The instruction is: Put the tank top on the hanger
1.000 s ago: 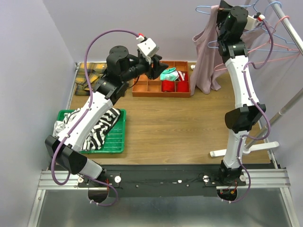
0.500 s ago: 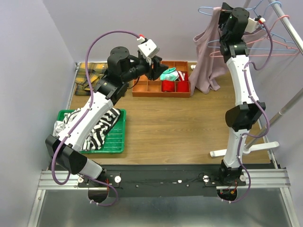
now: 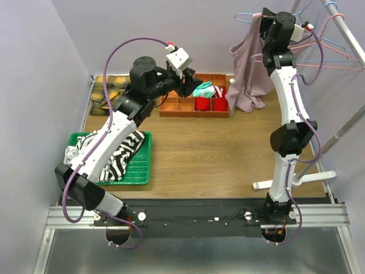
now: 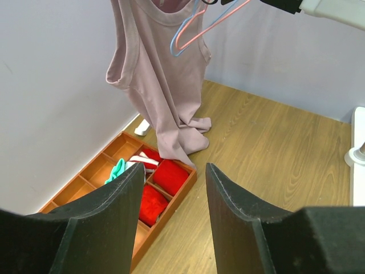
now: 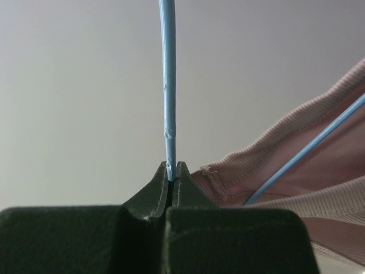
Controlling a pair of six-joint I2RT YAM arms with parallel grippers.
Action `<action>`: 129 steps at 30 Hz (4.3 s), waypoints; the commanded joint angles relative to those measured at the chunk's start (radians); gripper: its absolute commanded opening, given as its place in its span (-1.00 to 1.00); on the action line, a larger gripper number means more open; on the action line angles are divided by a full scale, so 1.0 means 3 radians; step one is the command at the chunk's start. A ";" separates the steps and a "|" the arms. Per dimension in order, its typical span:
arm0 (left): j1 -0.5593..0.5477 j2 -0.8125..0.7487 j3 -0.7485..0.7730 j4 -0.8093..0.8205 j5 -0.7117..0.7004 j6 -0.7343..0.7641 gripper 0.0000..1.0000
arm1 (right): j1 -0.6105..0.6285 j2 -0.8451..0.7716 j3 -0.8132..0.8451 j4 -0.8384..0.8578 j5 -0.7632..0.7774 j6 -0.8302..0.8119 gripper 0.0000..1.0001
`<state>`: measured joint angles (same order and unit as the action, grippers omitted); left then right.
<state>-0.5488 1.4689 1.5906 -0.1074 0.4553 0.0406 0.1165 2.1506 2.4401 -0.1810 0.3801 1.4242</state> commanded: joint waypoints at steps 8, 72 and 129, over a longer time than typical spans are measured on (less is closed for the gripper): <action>0.0019 -0.0008 -0.0061 0.0097 0.0001 -0.0064 0.12 | -0.0020 -0.0158 -0.0239 0.0046 -0.0122 -0.0084 -0.03; 0.0055 -0.0443 -0.0536 0.0476 -0.0224 -0.0258 0.29 | 0.0235 -0.0813 -0.1154 -0.0506 0.0558 -0.1669 0.68; 0.0101 -0.0738 -0.0955 0.0165 -0.1275 -0.1004 0.39 | 0.0945 -0.1722 -0.1997 -0.0281 -0.0188 -0.2686 0.70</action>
<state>-0.5266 1.3388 1.3540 0.0338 0.2718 -0.1478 0.2893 1.6943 1.9003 -0.3050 0.4126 0.6624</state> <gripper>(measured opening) 0.667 0.845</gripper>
